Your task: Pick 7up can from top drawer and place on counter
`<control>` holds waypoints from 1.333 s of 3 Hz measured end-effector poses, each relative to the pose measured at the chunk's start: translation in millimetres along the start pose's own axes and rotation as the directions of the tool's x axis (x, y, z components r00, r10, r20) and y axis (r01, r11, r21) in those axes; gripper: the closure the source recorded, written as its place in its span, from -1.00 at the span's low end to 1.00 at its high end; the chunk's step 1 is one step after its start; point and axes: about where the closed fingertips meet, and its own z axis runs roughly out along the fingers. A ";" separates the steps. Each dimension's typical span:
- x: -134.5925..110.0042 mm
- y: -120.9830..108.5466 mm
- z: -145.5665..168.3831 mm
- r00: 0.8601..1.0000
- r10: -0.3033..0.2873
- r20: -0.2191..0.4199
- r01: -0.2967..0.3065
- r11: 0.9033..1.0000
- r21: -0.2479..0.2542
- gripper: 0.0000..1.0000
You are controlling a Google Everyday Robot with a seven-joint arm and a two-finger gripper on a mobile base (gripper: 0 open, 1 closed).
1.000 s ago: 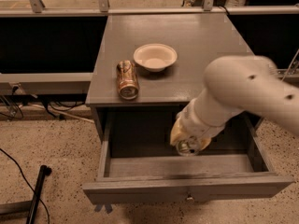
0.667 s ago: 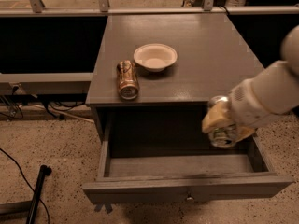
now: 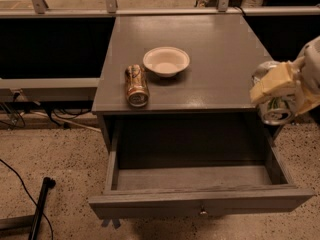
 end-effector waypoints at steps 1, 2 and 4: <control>50.6 -14.7 2.7 1.000 0.028 -0.006 -0.028 0.999 -0.022 1.00; 98.6 -26.9 41.0 0.996 0.085 0.006 -0.084 0.994 -0.064 1.00; 148.4 -22.2 142.5 0.987 0.163 -0.008 -0.161 0.961 -0.225 1.00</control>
Offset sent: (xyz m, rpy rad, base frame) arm 0.1701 0.0562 -0.0291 -0.0898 0.1369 -0.1296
